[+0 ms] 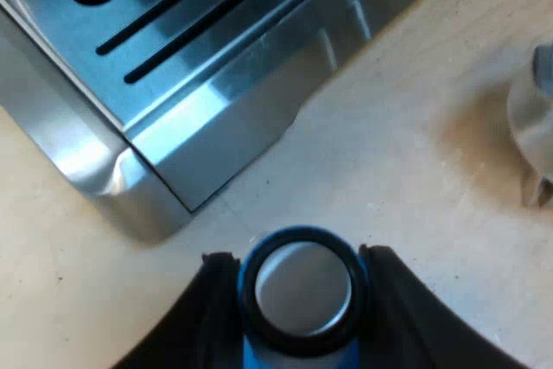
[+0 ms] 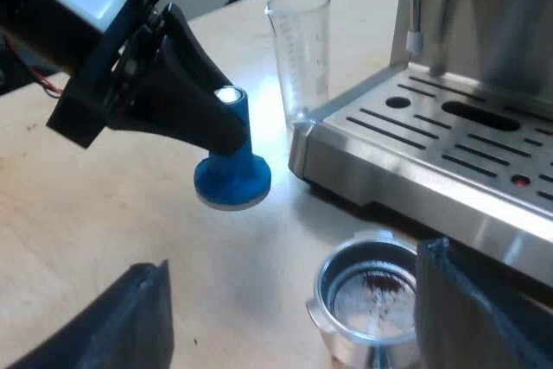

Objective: Grind coffee beans and then tamp

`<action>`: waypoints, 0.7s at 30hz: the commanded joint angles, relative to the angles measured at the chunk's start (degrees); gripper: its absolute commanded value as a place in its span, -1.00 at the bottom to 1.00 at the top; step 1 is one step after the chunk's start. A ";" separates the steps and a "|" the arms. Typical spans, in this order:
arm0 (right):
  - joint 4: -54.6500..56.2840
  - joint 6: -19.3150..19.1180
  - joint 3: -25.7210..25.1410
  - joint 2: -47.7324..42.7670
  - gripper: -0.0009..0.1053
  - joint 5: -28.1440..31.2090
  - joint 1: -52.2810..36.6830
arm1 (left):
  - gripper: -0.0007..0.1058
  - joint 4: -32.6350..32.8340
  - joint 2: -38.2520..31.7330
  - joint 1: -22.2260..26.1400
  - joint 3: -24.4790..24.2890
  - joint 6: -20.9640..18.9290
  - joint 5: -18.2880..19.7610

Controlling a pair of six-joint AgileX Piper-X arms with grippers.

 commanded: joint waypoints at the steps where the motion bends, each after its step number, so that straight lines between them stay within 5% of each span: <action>1: 0.89 -0.74 -0.63 -0.41 0.18 0.30 0.11 | -0.97 -6.37 -0.59 0.04 2.77 -0.39 0.86; 10: 0.88 -0.74 -0.63 -0.41 0.18 0.30 0.11 | -0.97 -20.08 -0.21 0.04 11.41 -0.39 0.86; 21: 0.88 -0.39 -0.63 -0.41 0.18 0.30 0.11 | -0.96 -19.77 -0.16 0.04 12.51 -0.39 0.86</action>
